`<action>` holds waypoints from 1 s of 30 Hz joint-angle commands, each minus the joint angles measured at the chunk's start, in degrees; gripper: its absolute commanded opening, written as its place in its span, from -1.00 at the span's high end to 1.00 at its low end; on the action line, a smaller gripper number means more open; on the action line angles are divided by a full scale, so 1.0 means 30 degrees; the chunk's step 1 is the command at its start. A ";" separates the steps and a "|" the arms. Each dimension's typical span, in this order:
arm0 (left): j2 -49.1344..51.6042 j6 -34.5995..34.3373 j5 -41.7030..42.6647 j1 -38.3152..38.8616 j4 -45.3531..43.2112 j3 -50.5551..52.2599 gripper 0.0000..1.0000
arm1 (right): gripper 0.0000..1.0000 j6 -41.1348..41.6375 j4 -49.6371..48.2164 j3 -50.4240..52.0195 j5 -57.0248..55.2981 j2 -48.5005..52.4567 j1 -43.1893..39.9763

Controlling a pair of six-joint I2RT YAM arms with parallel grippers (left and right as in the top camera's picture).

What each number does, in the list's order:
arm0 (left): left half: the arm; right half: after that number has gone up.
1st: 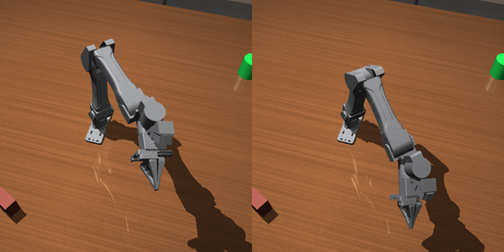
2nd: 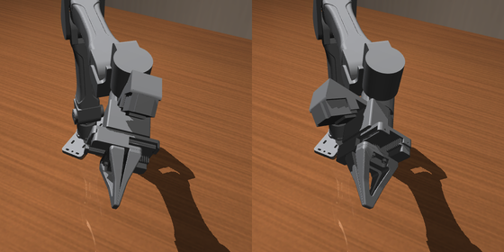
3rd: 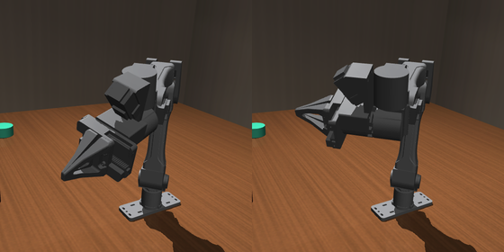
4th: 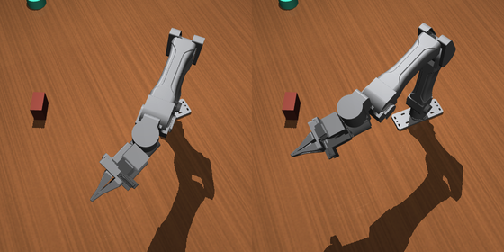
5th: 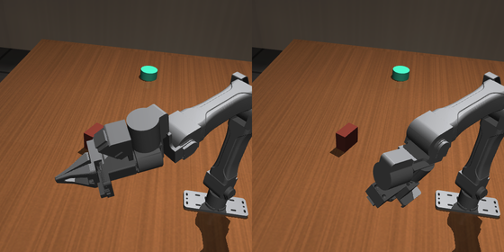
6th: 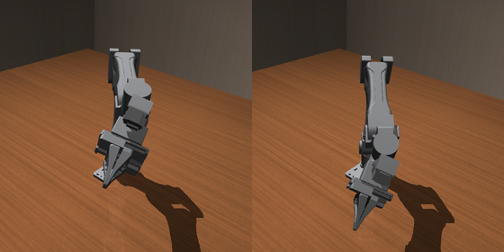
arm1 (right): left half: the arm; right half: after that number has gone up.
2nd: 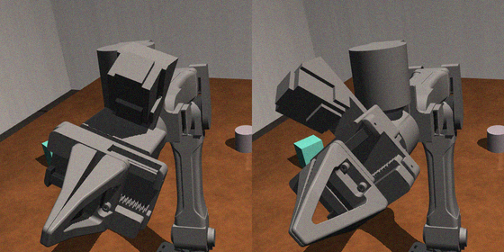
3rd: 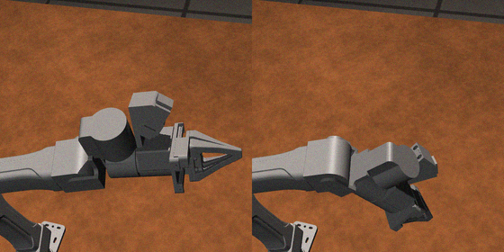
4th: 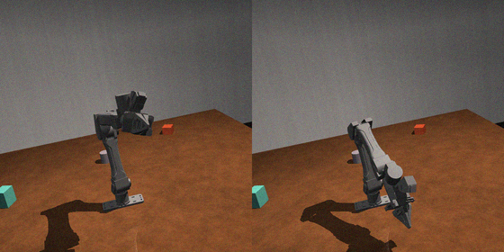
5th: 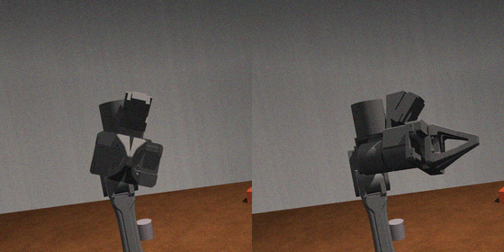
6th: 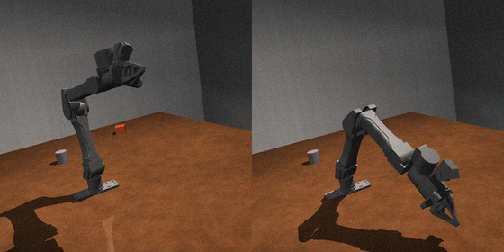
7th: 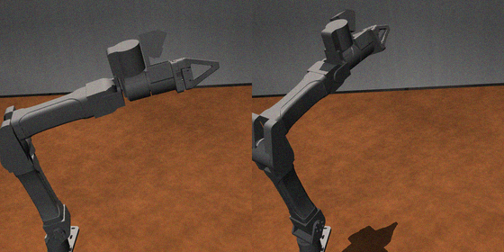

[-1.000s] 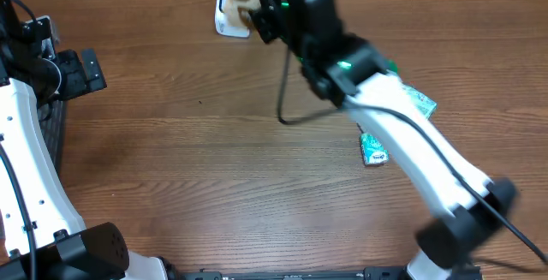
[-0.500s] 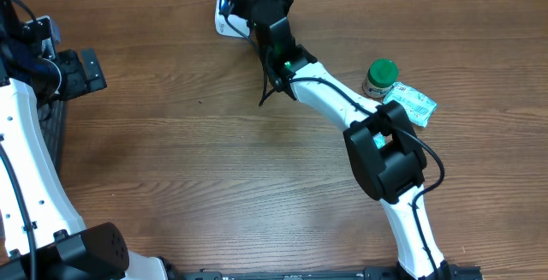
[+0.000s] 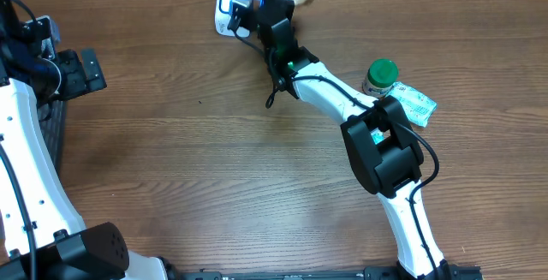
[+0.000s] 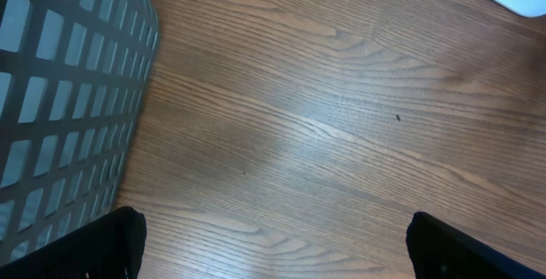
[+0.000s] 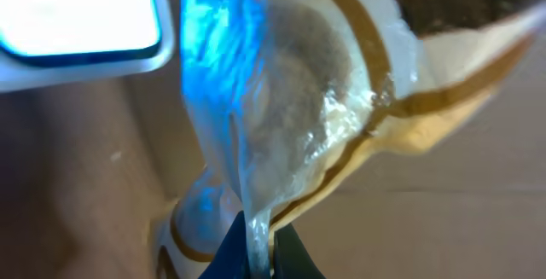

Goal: Scan the item barcode
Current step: 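Hold the snack bag in front of the white scanner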

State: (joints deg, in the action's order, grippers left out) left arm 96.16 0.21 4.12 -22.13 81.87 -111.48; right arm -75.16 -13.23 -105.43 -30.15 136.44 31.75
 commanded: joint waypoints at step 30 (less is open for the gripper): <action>-0.0058 0.0321 0.0124 0.0058 -0.0015 -0.0211 -0.99 | 0.93 0.6156 0.0087 -0.0226 -0.1209 -0.4146 0.0962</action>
State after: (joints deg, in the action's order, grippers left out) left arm 96.16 0.21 4.12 -22.13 81.84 -111.48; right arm -65.45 -13.91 -105.43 -30.46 133.91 34.63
